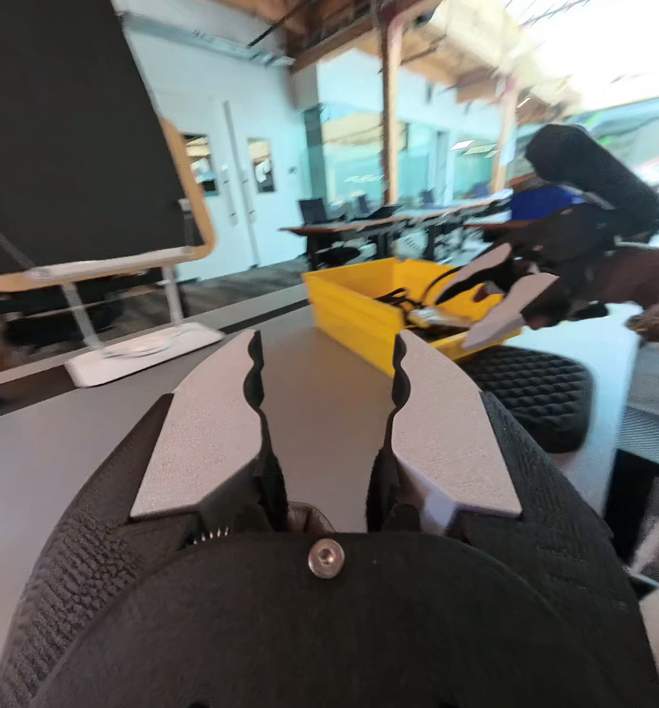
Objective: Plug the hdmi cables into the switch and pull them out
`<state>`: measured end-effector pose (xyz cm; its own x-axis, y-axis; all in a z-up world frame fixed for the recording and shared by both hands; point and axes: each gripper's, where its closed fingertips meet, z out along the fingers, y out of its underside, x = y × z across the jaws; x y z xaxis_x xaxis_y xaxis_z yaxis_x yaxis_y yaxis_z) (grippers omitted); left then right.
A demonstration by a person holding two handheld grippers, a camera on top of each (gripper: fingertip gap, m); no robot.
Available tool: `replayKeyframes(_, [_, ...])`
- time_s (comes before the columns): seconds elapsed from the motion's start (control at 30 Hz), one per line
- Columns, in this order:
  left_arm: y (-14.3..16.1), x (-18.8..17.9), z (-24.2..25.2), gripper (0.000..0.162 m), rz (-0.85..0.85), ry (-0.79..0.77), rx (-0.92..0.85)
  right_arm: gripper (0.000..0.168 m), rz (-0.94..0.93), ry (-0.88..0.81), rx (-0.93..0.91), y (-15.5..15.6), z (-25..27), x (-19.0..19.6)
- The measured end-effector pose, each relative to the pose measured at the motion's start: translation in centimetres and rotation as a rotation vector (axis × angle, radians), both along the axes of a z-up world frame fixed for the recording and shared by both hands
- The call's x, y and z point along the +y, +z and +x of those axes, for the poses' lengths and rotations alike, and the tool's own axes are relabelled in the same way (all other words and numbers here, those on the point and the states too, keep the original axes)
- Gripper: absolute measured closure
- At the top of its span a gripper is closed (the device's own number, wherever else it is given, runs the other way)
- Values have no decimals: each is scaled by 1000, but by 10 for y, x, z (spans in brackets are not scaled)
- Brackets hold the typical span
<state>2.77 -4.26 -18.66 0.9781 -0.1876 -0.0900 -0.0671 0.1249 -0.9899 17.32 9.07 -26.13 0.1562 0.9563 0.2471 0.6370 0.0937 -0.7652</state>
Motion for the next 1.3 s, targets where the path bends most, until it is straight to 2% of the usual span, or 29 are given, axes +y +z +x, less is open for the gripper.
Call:
replayKeyframes(0.13, [18,-37,-65,85,-71,225,34,83,-22,-89,-76,-25,-33,11])
replayKeyframes(0.2, [19,-66,-106,83,-118,393,66,82,50,-112,-130,-40,-42,16])
replayKeyframes(0.3, [-6,-118,-180,84,-334,750,207,92,153,-155,-174,-55,-53,28])
replayKeyframes(0.37, [-40,-144,-213,90,-542,872,240,111,266,-226,-175,-53,-54,42])
replayKeyframes(0.4, [-61,-146,-217,94,-636,843,208,119,319,-248,-188,-52,-53,47])
replayKeyframes(0.43, [-81,-141,-215,101,-700,777,151,119,350,-249,-205,-52,-54,48])
replayKeyframes(0.47, [-95,-133,-211,118,-717,714,94,119,368,-249,-211,-52,-55,48])
replayKeyframes(0.5, [-99,-125,-215,127,-678,731,66,119,371,-247,-211,-52,-56,48])
replayKeyframes(0.53, [-97,-118,-220,145,-630,765,95,120,374,-237,-211,-52,-56,48])
replayKeyframes(0.57, [-97,-113,-223,150,-630,782,146,120,380,-221,-208,-52,-57,47])
replayKeyframes(0.73, [-99,-72,-205,144,-680,707,276,121,398,-99,-176,-51,-67,34])
replayKeyframes(1.07, [-101,7,-128,141,-575,337,289,122,418,166,-81,-50,-117,-26])
replayKeyframes(1.13, [-96,12,-123,136,-551,349,291,120,400,216,-62,-50,-124,-39])
replayKeyframes(1.2, [-68,14,-115,121,-380,386,255,98,319,332,-14,-48,-127,-60])
replayKeyframes(1.23, [-47,13,-106,118,-241,387,209,86,264,384,78,-36,-130,-72])
replayKeyframes(1.3, [-9,2,-78,117,38,324,72,78,163,398,308,3,-128,-79])
